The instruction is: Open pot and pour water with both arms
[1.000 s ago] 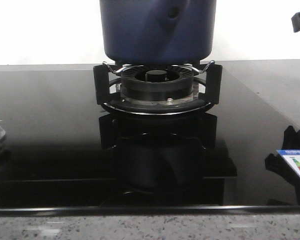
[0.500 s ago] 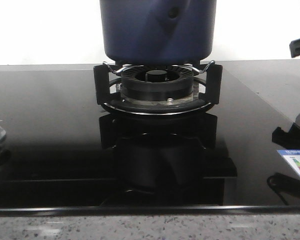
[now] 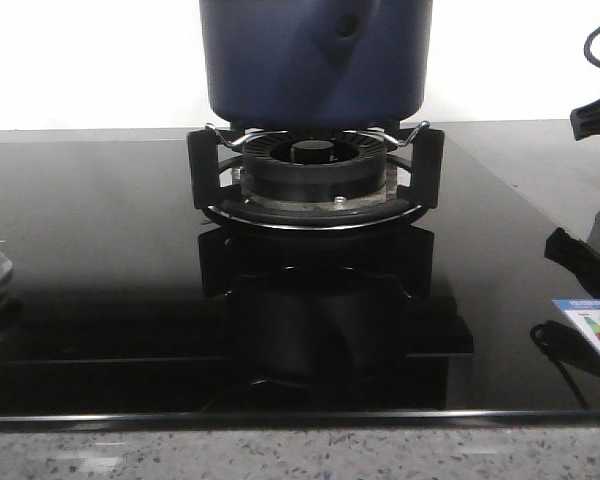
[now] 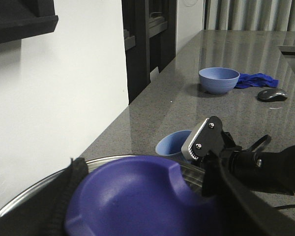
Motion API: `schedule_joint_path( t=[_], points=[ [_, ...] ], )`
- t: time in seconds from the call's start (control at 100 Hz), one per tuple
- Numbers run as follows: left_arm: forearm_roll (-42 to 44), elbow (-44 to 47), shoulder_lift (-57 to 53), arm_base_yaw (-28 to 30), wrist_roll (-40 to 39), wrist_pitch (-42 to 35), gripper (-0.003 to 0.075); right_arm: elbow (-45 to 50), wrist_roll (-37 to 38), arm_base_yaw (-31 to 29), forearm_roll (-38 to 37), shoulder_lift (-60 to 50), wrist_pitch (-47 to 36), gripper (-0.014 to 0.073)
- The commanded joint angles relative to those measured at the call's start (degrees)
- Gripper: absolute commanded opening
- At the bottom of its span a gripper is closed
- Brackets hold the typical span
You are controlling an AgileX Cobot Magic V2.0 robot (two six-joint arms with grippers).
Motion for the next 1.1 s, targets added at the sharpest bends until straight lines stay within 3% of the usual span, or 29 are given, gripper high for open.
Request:
schedule_joint_path(
  t=[0.0,0.1,0.32,0.46,0.62,0.87,1.09],
  points=[
    [-5.07,-2.35,-2.52,-0.49,0.08,1.10,0.0252,-0.98,0.25,-0.20,-3.46,-1.15,3.12,0.0280],
    [-5.07,-2.35,-2.52,-0.49,0.08,1.23,0.0252,-0.98,0.25,-0.20,-2.96,-1.37,3.97,0.0305],
    [-5.07,-2.35,-2.47,-0.49,0.08,1.23,0.0252,-0.98,0.25,-0.20,-0.76,-1.75,5.08,0.0542],
    [-5.07,-2.35,-2.47,-0.49,0.08,1.42,0.0252,-0.98,0.25,-0.15,1.02,-1.75,11.28,0.0624],
    [-5.17,-2.35,-2.47,-0.49,0.08,1.42,0.0252,-0.98,-5.41,1.41,3.67,-3.18,11.73,0.0629],
    [-5.17,-2.35,-2.47,-0.49,0.08,1.99,0.0252,-0.98,-5.42,7.20,3.86,-5.98,12.43,0.0629],
    [-5.17,-2.35,-2.47,-0.49,0.08,3.28,0.0252,-0.98,-6.79,12.63,4.68,-6.25,18.20,0.0629]
  ],
)
